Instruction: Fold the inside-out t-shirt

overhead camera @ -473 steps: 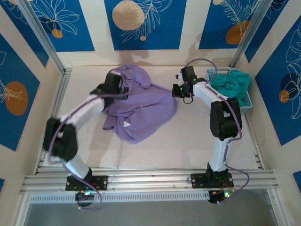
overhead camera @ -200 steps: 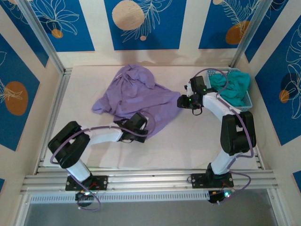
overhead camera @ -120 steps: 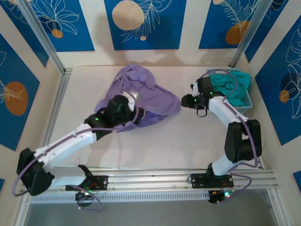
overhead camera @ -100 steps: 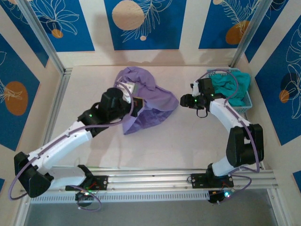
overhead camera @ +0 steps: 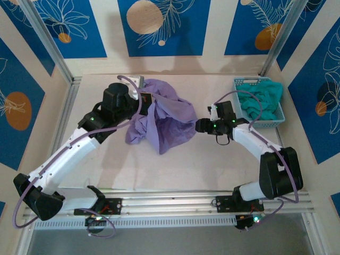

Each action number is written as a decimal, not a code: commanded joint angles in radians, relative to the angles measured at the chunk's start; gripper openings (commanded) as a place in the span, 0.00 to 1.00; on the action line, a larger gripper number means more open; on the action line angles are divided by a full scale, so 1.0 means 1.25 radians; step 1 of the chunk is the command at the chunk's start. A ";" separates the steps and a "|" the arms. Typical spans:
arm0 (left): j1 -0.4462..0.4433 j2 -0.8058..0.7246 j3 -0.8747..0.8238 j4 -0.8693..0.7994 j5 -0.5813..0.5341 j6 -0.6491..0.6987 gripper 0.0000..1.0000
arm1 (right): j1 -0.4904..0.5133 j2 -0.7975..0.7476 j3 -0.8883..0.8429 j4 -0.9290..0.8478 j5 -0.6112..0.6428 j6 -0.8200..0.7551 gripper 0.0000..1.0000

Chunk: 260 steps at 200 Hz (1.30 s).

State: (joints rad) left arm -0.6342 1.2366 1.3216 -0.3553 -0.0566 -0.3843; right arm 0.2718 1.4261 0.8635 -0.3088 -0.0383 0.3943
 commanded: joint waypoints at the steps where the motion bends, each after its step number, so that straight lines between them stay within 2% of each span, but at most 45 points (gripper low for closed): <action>1: 0.021 -0.006 0.022 0.033 0.022 -0.033 0.00 | 0.042 0.060 -0.003 0.030 -0.015 0.071 0.62; 17: 0.026 -0.004 0.022 0.035 0.030 -0.036 0.00 | 0.079 0.107 0.023 0.027 0.003 0.088 0.60; 64: 0.039 -0.011 0.023 0.026 0.028 -0.025 0.00 | 0.147 0.240 0.130 -0.062 0.149 0.057 0.56; 130: 0.053 -0.021 0.016 0.028 0.029 -0.014 0.00 | 0.182 0.389 0.249 -0.138 0.232 0.027 0.53; 142: 0.056 -0.023 0.015 0.026 0.025 -0.012 0.00 | 0.189 0.406 0.257 -0.144 0.250 0.023 0.47; 156: 0.062 -0.031 0.011 0.025 0.019 -0.012 0.00 | 0.191 0.407 0.250 -0.136 0.260 0.023 0.31; 171: 0.072 -0.037 0.008 0.021 0.000 -0.009 0.00 | 0.187 0.383 0.243 -0.131 0.275 0.019 0.13; 189: 0.093 -0.048 0.004 0.007 -0.036 -0.003 0.00 | 0.171 0.326 0.235 -0.138 0.311 0.001 0.00; 214: 0.136 -0.078 0.009 -0.016 -0.106 0.015 0.00 | 0.110 0.171 0.223 -0.162 0.335 -0.039 0.00; 236: 0.183 -0.093 0.063 -0.038 -0.145 0.036 0.00 | 0.022 -0.001 0.266 -0.196 0.282 -0.063 0.00; 260: 0.228 -0.093 0.170 -0.063 -0.173 0.051 0.00 | -0.051 -0.127 0.371 -0.235 0.234 -0.083 0.00</action>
State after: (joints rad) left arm -0.3996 1.1542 1.3872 -0.4301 -0.1913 -0.3641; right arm 0.2829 1.4364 1.1908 -0.5415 0.3080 0.3393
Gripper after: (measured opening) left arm 0.044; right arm 0.060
